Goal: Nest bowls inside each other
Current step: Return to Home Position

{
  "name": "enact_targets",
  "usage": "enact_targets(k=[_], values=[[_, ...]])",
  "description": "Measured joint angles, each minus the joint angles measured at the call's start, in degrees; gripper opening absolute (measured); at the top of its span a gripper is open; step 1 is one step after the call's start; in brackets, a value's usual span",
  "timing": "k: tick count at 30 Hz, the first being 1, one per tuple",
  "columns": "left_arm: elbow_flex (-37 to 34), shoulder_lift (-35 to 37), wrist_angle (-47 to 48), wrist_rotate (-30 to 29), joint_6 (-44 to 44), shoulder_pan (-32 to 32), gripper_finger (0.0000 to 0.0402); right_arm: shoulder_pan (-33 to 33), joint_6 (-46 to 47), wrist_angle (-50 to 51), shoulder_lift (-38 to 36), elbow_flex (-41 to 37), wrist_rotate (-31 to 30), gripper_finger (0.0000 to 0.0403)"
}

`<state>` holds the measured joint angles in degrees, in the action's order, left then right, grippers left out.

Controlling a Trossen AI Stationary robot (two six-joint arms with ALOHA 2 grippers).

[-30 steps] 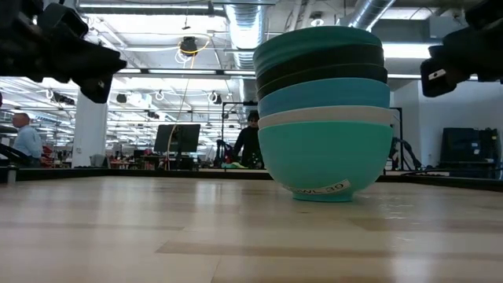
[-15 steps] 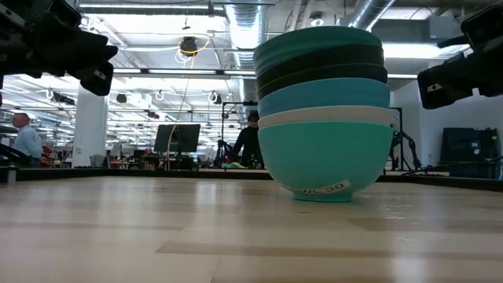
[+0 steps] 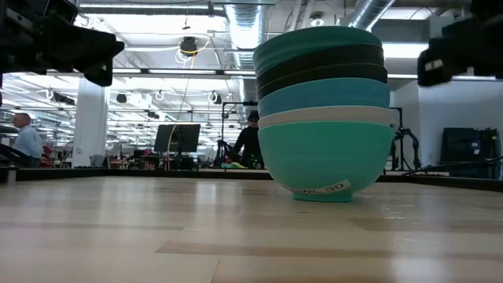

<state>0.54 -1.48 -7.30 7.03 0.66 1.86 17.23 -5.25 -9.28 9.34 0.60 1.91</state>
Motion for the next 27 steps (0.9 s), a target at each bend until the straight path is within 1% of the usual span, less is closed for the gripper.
enact_targets(k=[2, 4, 12, 15, 18, 27], values=[[-0.03, 0.01, 0.06, 0.01, 0.01, 0.0, 0.008, 0.0, -3.12, -3.16, -0.04, 0.03, 0.13, 0.0107], [-0.05, 0.0, 0.39, -0.01, 0.03, 0.01, 0.008, 0.0, -4.21, -3.27, -0.04, 0.04, 0.16, 0.0107], [-0.12, 0.0, 0.53, -0.29, -0.93, 0.0, 0.008, -0.07, -2.11, -1.76, -0.04, 0.02, 0.22, 0.0107], [-0.12, 0.0, 0.54, -1.1, -0.69, 0.0, 0.008, -0.3, -1.78, -1.72, -0.04, 0.02, -1.68, 0.0107], [-0.14, 0.0, 0.88, -1.83, -0.15, 0.01, 0.008, -1.18, 0.56, -1.01, -0.03, 0.02, -3.67, 0.0107], [-0.18, 0.0, 1.8, -4.57, -0.9, -0.01, 0.008, -4.51, 0.76, -1.07, -0.04, 0.02, -3.93, 0.0107]])
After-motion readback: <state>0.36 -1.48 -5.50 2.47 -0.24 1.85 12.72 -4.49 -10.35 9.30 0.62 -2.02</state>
